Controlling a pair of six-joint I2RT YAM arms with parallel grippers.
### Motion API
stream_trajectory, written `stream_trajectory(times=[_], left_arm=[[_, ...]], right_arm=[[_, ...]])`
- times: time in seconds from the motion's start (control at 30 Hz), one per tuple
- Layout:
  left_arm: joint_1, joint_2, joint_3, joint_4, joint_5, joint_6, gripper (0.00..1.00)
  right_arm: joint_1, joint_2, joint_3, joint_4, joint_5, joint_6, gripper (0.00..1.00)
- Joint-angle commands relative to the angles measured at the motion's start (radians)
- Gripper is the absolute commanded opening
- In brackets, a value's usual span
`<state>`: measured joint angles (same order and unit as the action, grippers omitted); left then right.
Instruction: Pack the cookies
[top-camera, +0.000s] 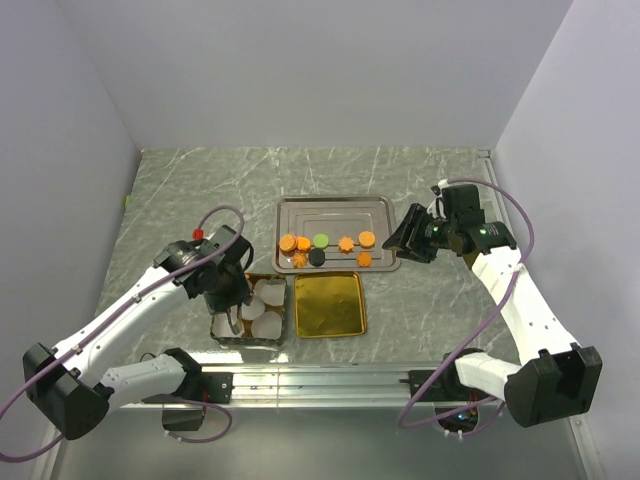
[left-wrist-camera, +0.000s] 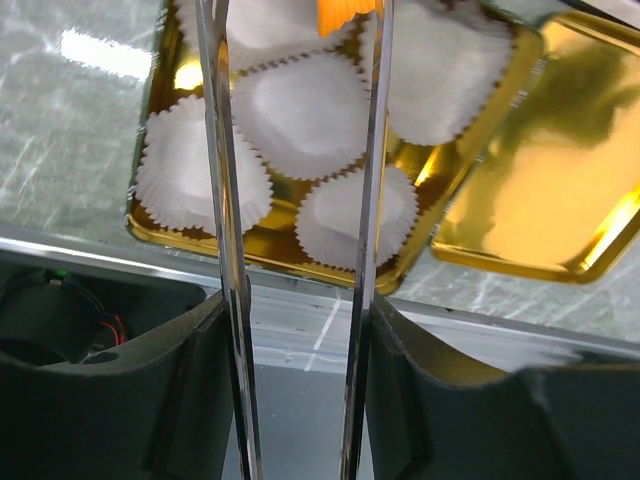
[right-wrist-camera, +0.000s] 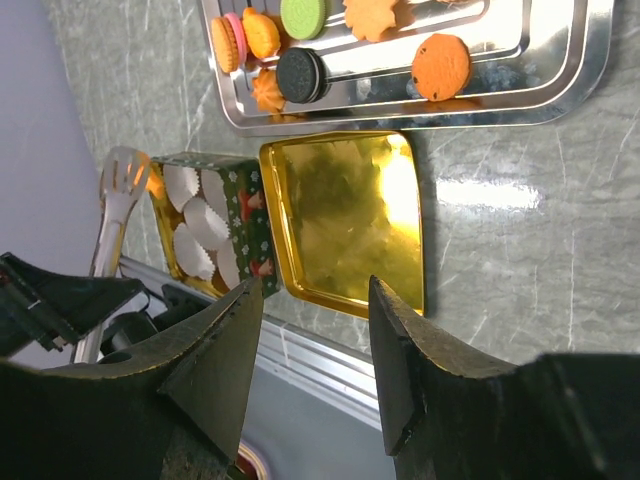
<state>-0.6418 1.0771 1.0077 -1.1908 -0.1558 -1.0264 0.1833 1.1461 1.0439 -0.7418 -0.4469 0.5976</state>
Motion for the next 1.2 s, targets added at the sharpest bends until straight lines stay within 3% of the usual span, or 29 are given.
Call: stream_trajectory(times=[0.0, 0.43, 0.8, 1.17], left_arm=[[0.019, -0.025, -0.020, 0.002, -0.021, -0.044, 0.52], [0.037, -0.003, -0.018, 0.042, -0.022, -0.034, 0.58], [0.034, 0.102, 0.273, 0.017, -0.051, 0.071, 0.56], [0.054, 0.340, 0.350, 0.292, 0.269, 0.301, 0.63]], right_arm=[[0.005, -0.039, -0.004, 0.019, 0.008, -0.004, 0.54], [0.007, -0.042, -0.008, 0.001, 0.011, -0.031, 0.54], [0.005, -0.051, -0.012, -0.005, 0.022, -0.036, 0.54], [0.004, -0.072, 0.008, -0.041, 0.054, -0.050, 0.54]])
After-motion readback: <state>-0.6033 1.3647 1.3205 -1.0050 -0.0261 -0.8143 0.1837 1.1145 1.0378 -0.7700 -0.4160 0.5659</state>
